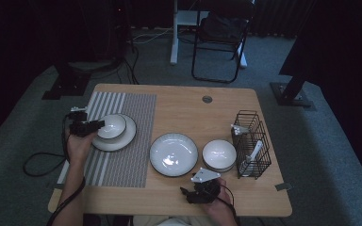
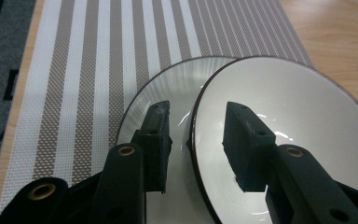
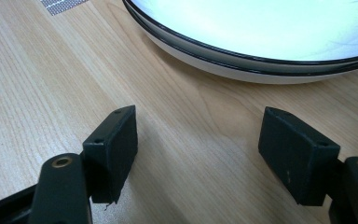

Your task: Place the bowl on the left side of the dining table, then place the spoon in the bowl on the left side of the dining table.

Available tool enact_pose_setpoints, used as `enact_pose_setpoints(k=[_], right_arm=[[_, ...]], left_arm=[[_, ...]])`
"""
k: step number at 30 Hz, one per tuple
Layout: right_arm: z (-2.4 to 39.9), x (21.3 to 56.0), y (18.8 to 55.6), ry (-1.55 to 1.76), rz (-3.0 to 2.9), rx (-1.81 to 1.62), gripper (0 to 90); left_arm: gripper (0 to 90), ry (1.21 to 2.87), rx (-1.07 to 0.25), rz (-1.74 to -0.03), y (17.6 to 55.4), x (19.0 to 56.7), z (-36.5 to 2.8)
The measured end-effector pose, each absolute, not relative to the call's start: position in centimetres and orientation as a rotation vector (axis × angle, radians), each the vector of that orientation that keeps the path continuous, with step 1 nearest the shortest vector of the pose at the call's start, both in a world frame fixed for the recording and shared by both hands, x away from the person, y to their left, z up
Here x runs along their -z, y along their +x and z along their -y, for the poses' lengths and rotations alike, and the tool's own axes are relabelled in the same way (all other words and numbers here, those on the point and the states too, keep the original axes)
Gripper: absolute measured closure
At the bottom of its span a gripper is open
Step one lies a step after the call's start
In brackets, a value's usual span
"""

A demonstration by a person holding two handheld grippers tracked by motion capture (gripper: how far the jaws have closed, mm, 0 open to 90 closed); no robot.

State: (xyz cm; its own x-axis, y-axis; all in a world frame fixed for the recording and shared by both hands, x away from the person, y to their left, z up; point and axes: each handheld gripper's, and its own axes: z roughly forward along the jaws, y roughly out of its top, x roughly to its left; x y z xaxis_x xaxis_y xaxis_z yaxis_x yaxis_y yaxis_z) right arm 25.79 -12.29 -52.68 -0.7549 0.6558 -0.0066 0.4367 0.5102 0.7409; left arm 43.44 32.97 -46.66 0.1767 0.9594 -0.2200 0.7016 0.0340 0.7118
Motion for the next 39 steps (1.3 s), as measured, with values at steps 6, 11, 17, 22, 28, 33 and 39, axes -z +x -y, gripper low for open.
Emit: enact_pose_setpoints(k=[6,11,17,22,28,33,39], right_arm=[[12.3,52.7,25.8,0.922,-2.468,-1.092,27.7],[12.3,52.7,25.8,0.92,-2.468,-1.092,27.7],[12.3,52.7,25.8,0.92,-2.468,-1.091,27.7],[12.3,52.7,25.8,0.918,-2.469,-1.091,27.7],[12.3,52.7,25.8,0.917,-2.469,-1.091,27.7],[12.3,52.7,25.8,0.918,-2.469,-1.09,27.7],[12.3,52.7,25.8,0.917,-2.469,-1.09,27.7]], left_arm=[[60.3,1.705,-0.497,-1.558,43.0,45.6,-32.9],[59.9,1.723,-0.513,-1.516,42.7,44.9,-32.4],[59.9,1.713,-0.534,-1.485,42.5,44.1,-32.1],[58.8,1.705,-0.542,-1.454,42.3,43.4,-31.7],[58.7,1.703,-0.56,-1.419,42.0,42.4,-31.1],[58.5,1.709,-0.557,-1.394,41.8,41.9,-30.7],[58.1,1.716,-0.558,-1.365,41.5,41.4,-29.9]])
